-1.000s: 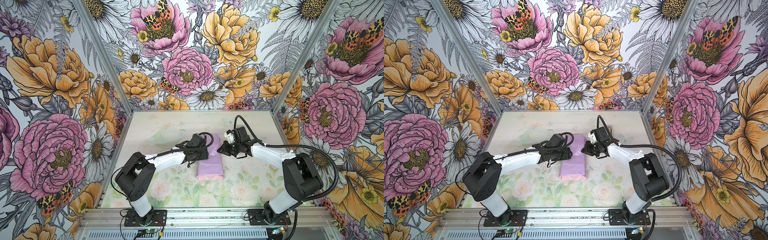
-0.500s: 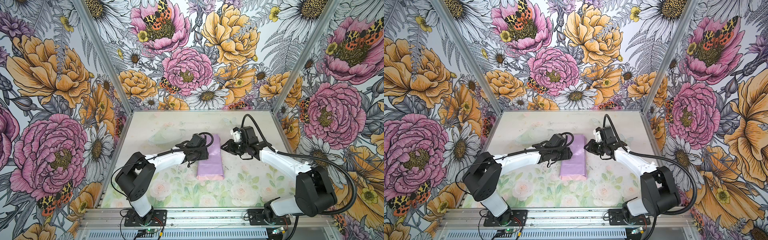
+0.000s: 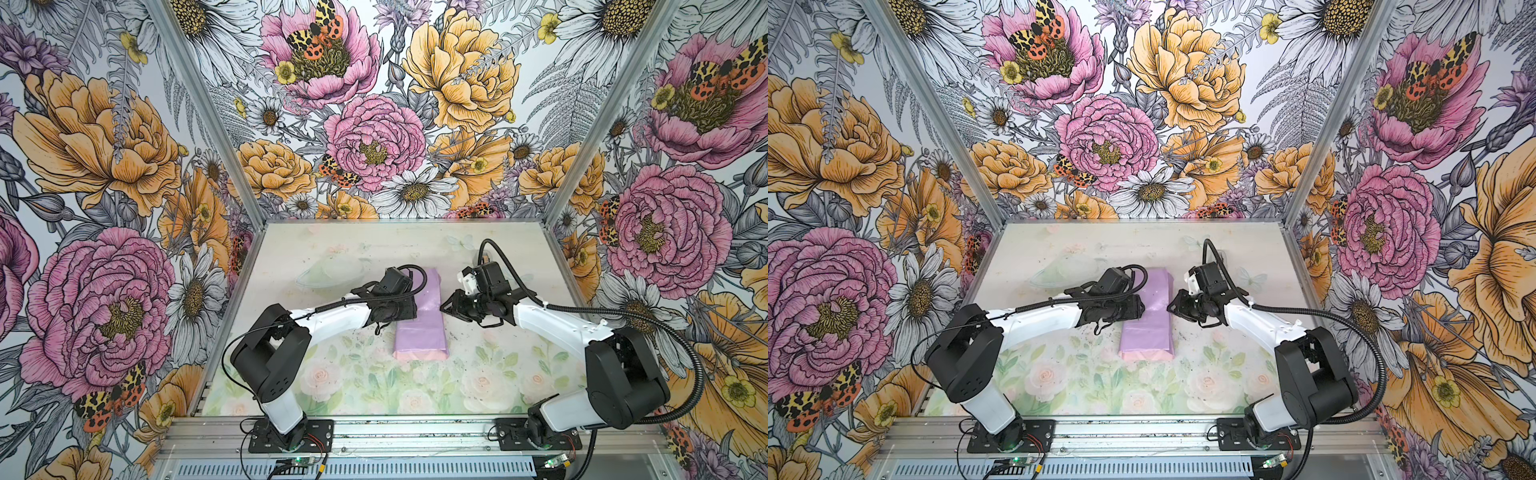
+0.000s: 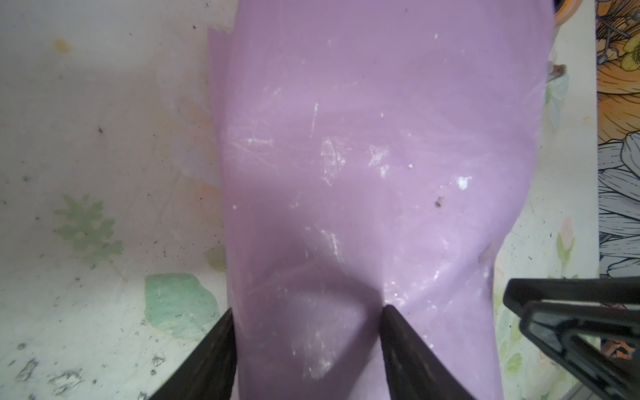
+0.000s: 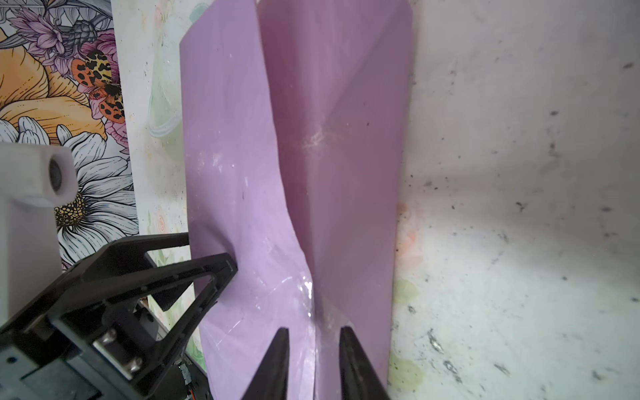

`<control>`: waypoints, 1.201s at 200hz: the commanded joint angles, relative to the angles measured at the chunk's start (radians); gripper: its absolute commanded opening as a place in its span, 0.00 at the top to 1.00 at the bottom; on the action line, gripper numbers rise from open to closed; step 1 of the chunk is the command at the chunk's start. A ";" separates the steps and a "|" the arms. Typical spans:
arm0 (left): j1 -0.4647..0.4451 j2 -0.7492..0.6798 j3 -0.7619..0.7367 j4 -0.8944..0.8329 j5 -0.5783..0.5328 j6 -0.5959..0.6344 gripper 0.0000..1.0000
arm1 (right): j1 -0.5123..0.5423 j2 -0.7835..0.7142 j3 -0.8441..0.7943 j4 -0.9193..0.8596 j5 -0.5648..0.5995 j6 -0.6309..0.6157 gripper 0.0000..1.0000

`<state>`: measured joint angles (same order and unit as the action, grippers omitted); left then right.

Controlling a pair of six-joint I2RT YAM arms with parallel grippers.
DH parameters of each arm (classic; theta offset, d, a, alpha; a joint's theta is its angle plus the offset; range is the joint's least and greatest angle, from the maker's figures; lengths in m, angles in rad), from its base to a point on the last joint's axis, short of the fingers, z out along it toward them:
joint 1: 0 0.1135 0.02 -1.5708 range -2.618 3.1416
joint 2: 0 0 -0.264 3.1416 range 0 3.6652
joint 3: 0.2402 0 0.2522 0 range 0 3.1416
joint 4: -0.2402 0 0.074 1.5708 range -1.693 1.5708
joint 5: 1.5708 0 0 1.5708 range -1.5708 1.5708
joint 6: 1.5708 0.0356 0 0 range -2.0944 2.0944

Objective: Wrap the gift box in paper

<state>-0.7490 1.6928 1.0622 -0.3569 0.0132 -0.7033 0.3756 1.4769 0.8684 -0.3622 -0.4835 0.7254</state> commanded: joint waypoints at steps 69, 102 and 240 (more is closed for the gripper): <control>-0.008 0.037 0.010 -0.029 -0.032 0.017 0.36 | 0.013 0.092 -0.007 0.042 0.012 -0.008 0.84; -0.006 0.045 0.026 -0.028 -0.035 0.015 0.36 | 0.013 0.084 -0.005 0.042 0.020 -0.007 0.87; 0.025 -0.163 0.048 -0.015 -0.081 0.023 0.30 | 0.020 -0.212 0.028 -0.069 0.139 -0.104 0.46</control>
<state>-0.7300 1.6478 1.1381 -0.3813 -0.0246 -0.6987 0.3817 1.4033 0.9337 -0.3946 -0.4122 0.6735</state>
